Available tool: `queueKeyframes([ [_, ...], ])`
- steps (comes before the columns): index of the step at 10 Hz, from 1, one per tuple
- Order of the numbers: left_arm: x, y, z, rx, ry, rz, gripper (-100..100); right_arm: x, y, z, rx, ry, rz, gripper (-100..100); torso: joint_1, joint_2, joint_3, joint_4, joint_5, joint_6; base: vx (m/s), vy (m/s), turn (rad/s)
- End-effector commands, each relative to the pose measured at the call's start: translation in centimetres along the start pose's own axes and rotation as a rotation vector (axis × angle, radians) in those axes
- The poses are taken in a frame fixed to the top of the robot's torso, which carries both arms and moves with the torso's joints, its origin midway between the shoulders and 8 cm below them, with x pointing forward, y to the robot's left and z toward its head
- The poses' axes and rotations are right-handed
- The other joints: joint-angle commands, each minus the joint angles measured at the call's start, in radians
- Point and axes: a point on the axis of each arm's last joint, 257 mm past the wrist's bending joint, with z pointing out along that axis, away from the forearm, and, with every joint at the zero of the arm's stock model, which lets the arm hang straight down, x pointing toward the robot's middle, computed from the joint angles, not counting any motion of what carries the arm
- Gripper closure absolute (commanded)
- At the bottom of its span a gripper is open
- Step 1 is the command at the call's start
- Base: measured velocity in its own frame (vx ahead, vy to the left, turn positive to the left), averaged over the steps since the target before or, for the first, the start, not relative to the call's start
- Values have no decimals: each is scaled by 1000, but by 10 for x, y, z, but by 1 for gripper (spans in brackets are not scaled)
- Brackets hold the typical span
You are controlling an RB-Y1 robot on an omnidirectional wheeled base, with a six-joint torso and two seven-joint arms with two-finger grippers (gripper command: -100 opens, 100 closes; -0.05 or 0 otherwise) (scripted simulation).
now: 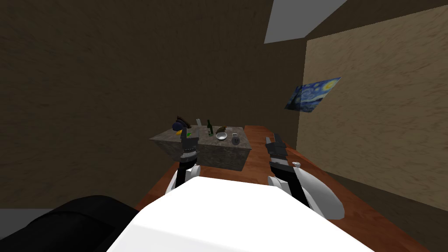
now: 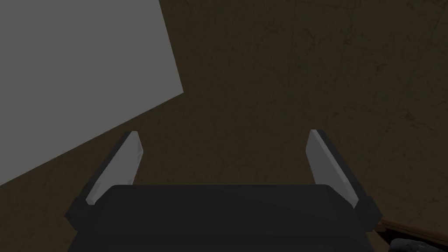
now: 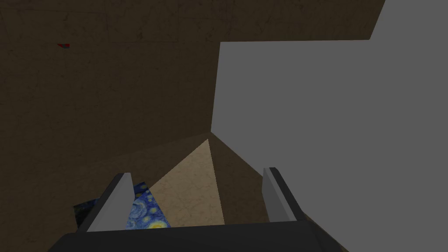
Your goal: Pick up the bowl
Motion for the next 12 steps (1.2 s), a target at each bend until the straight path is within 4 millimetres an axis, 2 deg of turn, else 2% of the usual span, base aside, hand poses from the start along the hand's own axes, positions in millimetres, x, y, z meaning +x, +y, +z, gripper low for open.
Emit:
queueKeyframes([
  [1,6,12,5,-35,44,13,-100,0,0,0,0,0,0,0,0,0,0,0,0,0,-15,-6,19],
  [12,23,74,29,-220,135,74,-100,0,0,0,0,0,0,0,-1,1,1,0,0,0,-22,-10,14],
])
